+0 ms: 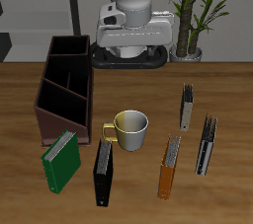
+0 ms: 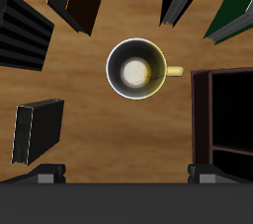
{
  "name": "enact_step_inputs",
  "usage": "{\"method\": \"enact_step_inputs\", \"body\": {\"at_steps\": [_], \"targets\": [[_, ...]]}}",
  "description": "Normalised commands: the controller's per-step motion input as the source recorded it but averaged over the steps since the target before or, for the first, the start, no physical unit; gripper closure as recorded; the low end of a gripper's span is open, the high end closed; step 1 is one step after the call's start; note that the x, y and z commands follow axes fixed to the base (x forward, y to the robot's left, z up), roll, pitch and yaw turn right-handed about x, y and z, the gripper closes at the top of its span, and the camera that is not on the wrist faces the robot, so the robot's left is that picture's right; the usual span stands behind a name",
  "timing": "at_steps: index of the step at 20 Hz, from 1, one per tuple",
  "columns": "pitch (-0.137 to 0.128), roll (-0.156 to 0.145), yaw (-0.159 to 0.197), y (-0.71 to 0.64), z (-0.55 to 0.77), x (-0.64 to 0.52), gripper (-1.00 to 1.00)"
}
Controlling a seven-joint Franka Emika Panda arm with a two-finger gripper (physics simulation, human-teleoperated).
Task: Place the black book into the right desk caddy's back compartment
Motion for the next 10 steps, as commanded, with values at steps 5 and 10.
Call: {"method": "enact_step_inputs", "body": {"at_steps": [5,10], "targets": [[-0.043,-0.057,-0.011,-0.14,0.13,0.26,-1.0],[-0.007,-0.02,0.001,-0.05,0.06,0.33,-1.0]]}}
